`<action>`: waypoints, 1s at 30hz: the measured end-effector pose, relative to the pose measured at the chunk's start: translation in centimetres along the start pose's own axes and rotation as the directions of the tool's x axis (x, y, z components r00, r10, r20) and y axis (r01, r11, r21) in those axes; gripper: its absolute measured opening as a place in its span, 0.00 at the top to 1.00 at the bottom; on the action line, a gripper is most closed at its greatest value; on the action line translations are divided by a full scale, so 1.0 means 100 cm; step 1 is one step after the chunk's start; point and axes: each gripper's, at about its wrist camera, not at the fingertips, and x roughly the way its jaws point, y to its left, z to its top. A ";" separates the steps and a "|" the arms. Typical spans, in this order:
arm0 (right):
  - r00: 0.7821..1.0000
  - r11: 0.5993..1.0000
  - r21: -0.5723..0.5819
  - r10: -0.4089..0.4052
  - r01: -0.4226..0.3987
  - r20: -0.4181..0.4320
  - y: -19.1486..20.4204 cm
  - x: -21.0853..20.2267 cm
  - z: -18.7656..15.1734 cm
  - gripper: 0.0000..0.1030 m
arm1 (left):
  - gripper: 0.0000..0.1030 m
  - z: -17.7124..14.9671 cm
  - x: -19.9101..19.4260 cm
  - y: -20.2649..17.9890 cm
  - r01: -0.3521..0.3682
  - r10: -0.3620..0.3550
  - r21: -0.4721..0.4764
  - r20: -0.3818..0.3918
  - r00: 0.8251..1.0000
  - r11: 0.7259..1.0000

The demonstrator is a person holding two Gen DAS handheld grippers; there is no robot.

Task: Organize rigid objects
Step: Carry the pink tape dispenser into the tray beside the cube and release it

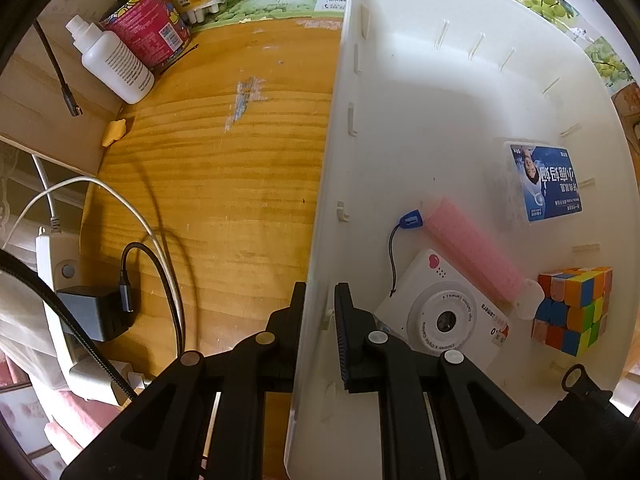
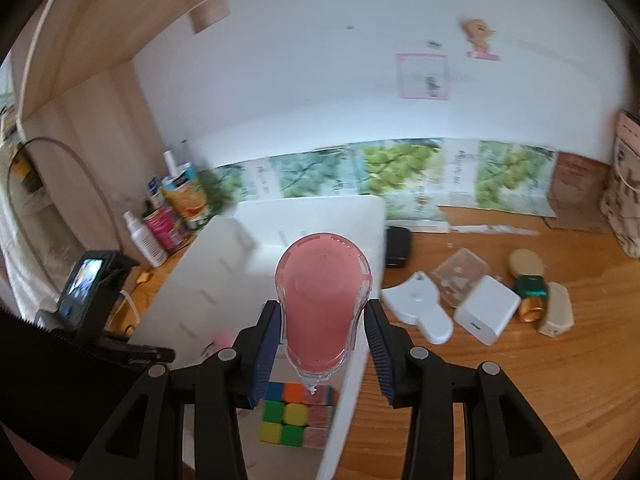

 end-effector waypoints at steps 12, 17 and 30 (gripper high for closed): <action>0.987 0.984 -0.110 0.127 -0.138 -0.101 0.043 0.014 -0.012 0.58 | 0.86 -0.001 0.005 -0.002 -0.012 0.012 0.002 -0.005 1.000 1.000; 0.982 0.977 -0.144 0.137 -0.156 -0.132 0.055 0.018 -0.014 0.58 | 0.86 -0.003 0.008 -0.002 -0.009 0.009 0.005 -0.009 1.000 1.000; 0.979 0.971 -0.166 0.150 -0.173 -0.140 0.061 0.012 -0.018 0.48 | 0.86 -0.004 0.009 -0.003 -0.007 0.007 0.005 -0.008 1.000 1.000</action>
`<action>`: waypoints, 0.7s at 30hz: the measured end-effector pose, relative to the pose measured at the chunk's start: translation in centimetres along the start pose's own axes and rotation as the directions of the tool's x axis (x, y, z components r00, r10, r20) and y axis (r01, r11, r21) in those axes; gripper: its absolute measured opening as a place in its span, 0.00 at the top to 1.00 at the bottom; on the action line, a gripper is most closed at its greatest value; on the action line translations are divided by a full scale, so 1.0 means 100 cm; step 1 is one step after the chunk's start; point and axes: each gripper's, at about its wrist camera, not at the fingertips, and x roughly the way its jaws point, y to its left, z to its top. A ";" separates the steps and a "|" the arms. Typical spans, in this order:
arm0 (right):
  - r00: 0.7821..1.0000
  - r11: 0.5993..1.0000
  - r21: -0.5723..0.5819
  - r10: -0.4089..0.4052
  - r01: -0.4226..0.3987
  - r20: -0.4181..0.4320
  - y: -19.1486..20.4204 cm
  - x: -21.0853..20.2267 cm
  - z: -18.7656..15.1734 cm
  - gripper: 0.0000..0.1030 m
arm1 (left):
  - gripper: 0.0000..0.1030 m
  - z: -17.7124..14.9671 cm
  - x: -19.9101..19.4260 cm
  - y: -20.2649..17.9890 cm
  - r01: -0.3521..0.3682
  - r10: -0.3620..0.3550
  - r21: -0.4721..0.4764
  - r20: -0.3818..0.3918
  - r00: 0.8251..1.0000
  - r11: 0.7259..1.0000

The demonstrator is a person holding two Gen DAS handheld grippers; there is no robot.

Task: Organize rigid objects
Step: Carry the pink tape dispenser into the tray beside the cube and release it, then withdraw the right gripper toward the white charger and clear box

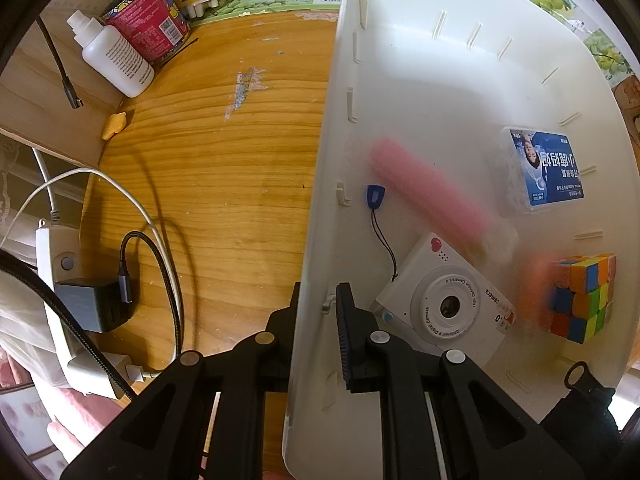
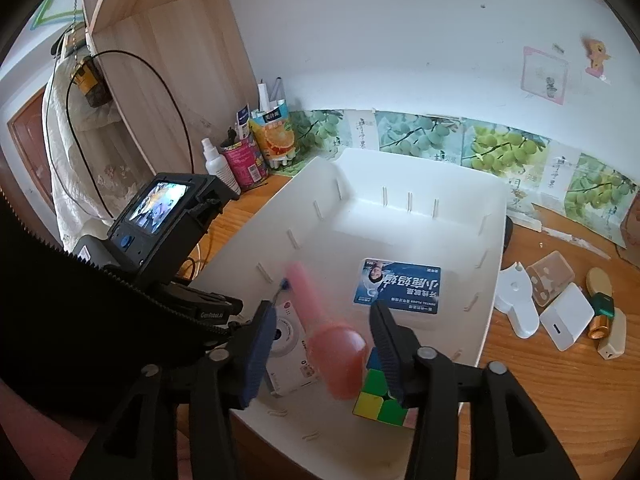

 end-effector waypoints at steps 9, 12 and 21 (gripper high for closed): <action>0.999 0.999 0.034 -0.034 0.032 0.043 -0.008 -0.008 -0.004 0.35 | 0.85 0.000 0.000 -0.002 -0.006 0.006 0.011 -0.002 1.000 1.000; 0.996 0.996 0.059 -0.064 0.060 0.064 -0.015 -0.012 -0.005 0.34 | 0.85 0.001 0.000 -0.004 -0.010 0.010 0.016 -0.003 1.000 1.000; 0.965 0.969 0.134 -0.224 0.206 0.135 -0.049 -0.033 -0.009 0.28 | 0.85 0.002 0.000 -0.009 -0.018 0.018 0.025 -0.006 1.000 1.000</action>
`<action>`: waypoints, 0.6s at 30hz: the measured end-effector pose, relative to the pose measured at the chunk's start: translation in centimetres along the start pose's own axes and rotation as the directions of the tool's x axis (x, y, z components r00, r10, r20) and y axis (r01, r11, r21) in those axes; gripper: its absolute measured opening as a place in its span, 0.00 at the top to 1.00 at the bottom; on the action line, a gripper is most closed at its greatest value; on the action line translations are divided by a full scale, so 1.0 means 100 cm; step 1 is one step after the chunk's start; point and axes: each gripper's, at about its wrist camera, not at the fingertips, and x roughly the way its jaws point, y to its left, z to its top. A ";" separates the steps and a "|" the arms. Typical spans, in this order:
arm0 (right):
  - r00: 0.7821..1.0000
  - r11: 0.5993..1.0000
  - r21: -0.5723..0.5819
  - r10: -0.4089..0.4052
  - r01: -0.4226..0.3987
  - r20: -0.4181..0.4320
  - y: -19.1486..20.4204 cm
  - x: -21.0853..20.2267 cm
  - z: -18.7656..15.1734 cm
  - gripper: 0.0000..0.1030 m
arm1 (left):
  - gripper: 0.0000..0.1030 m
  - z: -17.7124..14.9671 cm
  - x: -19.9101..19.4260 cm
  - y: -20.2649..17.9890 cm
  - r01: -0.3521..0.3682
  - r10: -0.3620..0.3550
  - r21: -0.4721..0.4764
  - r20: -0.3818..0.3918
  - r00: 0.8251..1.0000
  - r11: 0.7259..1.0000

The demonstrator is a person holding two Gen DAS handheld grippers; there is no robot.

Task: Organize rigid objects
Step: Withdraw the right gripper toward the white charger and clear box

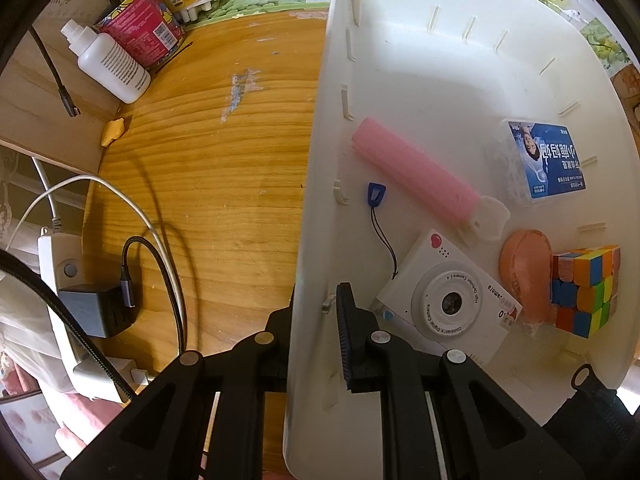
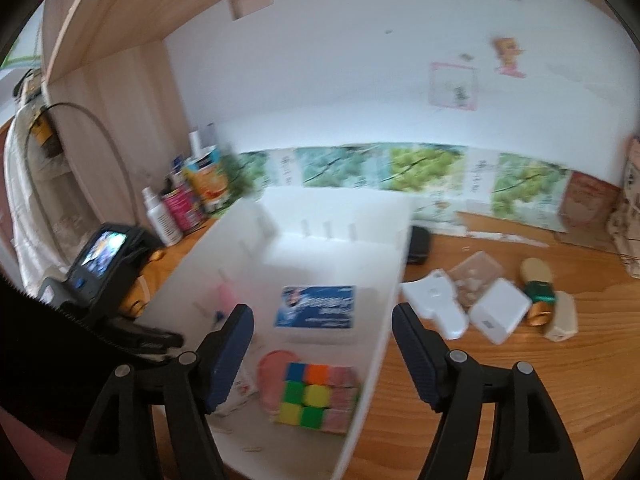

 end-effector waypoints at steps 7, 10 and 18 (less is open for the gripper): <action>0.991 0.991 0.023 -0.131 0.130 0.037 -0.038 -0.007 0.008 0.23 | 0.85 0.001 0.001 -0.003 -0.002 0.002 0.005 -0.004 1.000 1.000; 0.982 0.983 0.021 -0.181 0.180 0.048 -0.053 -0.009 0.013 0.23 | 0.85 0.001 0.001 -0.003 -0.001 0.001 0.004 -0.003 1.000 1.000; 0.964 0.963 0.042 -0.267 0.266 0.011 -0.086 0.007 0.024 0.22 | 0.85 0.001 0.003 -0.001 0.009 -0.009 -0.007 -0.006 1.000 1.000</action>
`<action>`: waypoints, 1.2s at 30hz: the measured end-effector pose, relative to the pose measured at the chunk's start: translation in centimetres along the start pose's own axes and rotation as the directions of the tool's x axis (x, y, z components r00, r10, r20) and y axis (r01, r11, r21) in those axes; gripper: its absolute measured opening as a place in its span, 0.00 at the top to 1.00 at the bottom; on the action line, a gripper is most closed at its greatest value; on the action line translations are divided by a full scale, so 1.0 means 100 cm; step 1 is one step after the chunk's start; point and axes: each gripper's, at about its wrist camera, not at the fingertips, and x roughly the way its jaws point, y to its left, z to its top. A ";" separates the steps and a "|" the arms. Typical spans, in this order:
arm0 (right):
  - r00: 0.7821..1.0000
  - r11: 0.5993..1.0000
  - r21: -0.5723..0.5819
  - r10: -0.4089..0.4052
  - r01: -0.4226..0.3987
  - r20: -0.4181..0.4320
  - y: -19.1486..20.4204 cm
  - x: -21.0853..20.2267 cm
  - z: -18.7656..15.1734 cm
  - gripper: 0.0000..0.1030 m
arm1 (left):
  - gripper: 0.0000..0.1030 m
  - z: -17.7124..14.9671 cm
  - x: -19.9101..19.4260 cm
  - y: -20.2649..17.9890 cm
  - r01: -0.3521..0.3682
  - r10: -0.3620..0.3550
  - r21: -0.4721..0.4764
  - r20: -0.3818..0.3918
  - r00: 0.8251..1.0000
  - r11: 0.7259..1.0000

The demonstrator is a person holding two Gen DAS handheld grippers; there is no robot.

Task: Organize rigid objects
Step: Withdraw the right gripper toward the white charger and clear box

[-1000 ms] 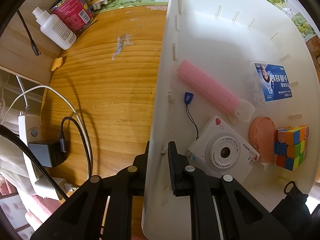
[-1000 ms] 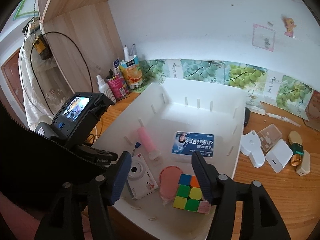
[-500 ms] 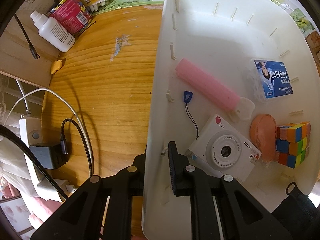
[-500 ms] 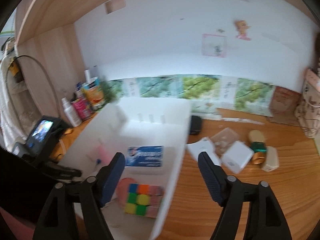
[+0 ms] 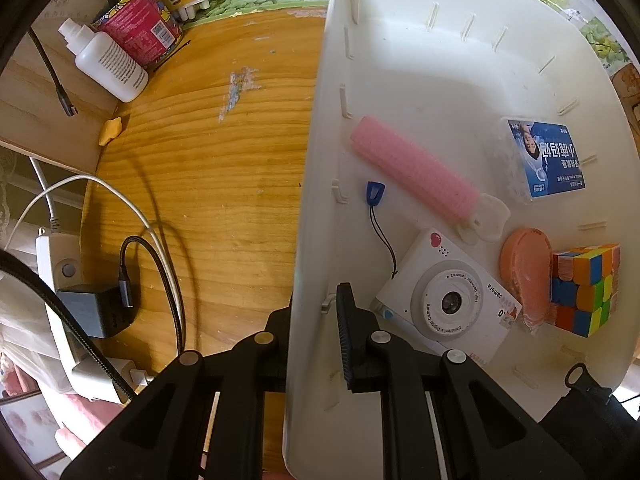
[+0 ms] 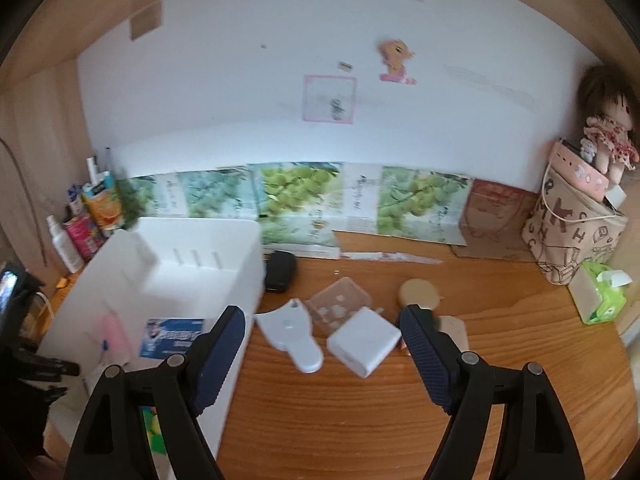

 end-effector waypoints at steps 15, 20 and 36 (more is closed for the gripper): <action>0.964 0.985 0.157 -0.032 0.075 -0.264 -0.028 0.080 -0.027 0.22 | 0.83 0.000 0.007 0.010 0.028 -0.028 -0.020 -0.011 1.000 0.999; 0.956 0.979 0.178 -0.047 0.102 -0.289 -0.031 0.098 -0.032 0.22 | 0.83 0.003 0.012 0.014 0.038 -0.038 -0.022 -0.022 0.999 0.999; 0.958 0.976 0.144 -0.125 0.166 -0.259 -0.030 0.126 -0.038 0.22 | 0.83 0.012 0.024 0.016 0.045 -0.046 -0.034 -0.048 0.998 0.998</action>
